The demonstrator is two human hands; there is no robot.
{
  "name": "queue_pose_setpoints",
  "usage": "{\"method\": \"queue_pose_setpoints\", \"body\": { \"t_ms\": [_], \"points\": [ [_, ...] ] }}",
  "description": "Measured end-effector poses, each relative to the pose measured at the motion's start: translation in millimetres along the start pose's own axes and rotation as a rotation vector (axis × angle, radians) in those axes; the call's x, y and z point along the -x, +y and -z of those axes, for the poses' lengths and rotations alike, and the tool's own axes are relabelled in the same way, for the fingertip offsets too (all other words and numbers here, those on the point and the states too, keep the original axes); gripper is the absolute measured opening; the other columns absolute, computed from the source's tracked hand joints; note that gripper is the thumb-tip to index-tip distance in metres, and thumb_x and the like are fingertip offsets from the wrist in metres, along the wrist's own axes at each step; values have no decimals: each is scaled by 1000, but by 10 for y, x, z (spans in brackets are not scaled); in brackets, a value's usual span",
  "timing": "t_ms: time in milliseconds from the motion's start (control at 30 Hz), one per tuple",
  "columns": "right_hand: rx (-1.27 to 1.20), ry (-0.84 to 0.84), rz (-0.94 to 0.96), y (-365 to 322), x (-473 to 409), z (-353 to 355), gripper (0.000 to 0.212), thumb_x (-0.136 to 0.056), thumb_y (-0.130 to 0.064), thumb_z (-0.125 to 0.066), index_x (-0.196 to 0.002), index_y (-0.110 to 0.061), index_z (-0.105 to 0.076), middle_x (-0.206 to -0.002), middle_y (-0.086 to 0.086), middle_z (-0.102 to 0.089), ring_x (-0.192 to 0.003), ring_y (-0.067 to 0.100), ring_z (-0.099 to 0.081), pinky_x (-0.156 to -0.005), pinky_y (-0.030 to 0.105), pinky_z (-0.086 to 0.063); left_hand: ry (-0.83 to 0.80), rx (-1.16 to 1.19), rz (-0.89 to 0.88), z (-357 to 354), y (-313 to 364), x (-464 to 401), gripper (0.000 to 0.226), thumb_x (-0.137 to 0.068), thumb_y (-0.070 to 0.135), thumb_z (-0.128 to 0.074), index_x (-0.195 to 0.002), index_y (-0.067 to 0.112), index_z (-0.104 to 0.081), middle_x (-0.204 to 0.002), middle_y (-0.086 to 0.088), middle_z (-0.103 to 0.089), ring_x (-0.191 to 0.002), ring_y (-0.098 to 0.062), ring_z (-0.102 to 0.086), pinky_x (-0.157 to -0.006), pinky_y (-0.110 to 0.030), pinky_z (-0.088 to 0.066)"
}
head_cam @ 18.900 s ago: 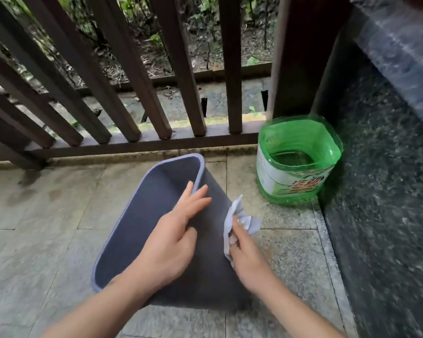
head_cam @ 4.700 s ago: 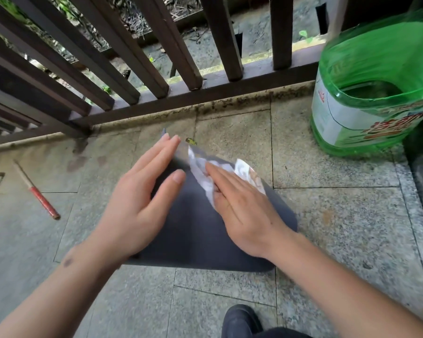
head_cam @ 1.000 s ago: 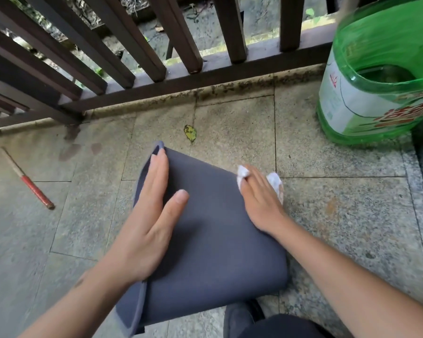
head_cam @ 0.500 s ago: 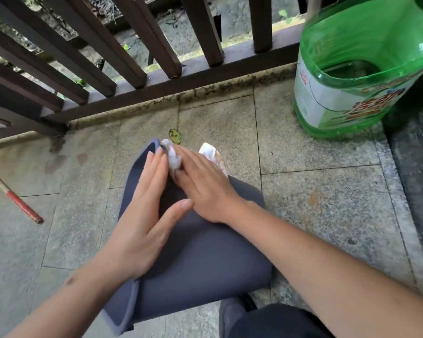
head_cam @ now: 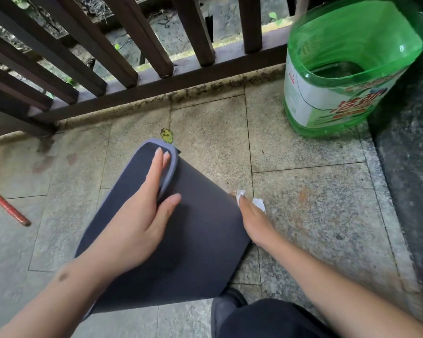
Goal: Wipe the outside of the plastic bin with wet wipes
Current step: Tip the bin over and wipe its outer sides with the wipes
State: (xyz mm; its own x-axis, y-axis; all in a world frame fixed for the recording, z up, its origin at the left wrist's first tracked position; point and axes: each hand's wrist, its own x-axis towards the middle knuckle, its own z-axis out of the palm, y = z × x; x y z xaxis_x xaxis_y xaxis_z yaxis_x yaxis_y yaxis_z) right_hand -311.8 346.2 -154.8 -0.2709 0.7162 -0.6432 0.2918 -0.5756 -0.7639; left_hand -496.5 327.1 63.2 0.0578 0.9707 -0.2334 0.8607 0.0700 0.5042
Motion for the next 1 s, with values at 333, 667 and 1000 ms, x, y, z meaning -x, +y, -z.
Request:
{"method": "queue_pose_setpoints", "body": {
  "t_ms": [333,667,1000],
  "points": [
    [-6,-26,119,-242,192,37,50,-99,-61,-19,-99,-34,-60,-103,-12,-64,-107,17,-57,-103,43,-39,71,-176,0,-25,149,-165,50,-97,51,-34,-141,33,-45,-141,13,-54,-126,-5,-52,-94,-6,-34],
    [-108,166,418,-463,238,194,43,-111,-29,-26,-147,-18,-45,-141,-1,-55,-136,15,-45,-119,37,-29,108,-304,-371,-184,307,-156,71,-98,32,-39,-156,6,-10,-166,-8,-6,-153,-15,-4,-119,-17,-7],
    [-111,189,405,-539,304,175,39,-110,-29,-27,-117,-3,-56,-118,20,-60,-113,34,-56,-104,55,-41,169,-321,-513,-202,277,-247,59,-104,21,-40,-153,-2,-18,-164,-11,-15,-152,-23,-11,-121,-28,-14]
  ]
}}
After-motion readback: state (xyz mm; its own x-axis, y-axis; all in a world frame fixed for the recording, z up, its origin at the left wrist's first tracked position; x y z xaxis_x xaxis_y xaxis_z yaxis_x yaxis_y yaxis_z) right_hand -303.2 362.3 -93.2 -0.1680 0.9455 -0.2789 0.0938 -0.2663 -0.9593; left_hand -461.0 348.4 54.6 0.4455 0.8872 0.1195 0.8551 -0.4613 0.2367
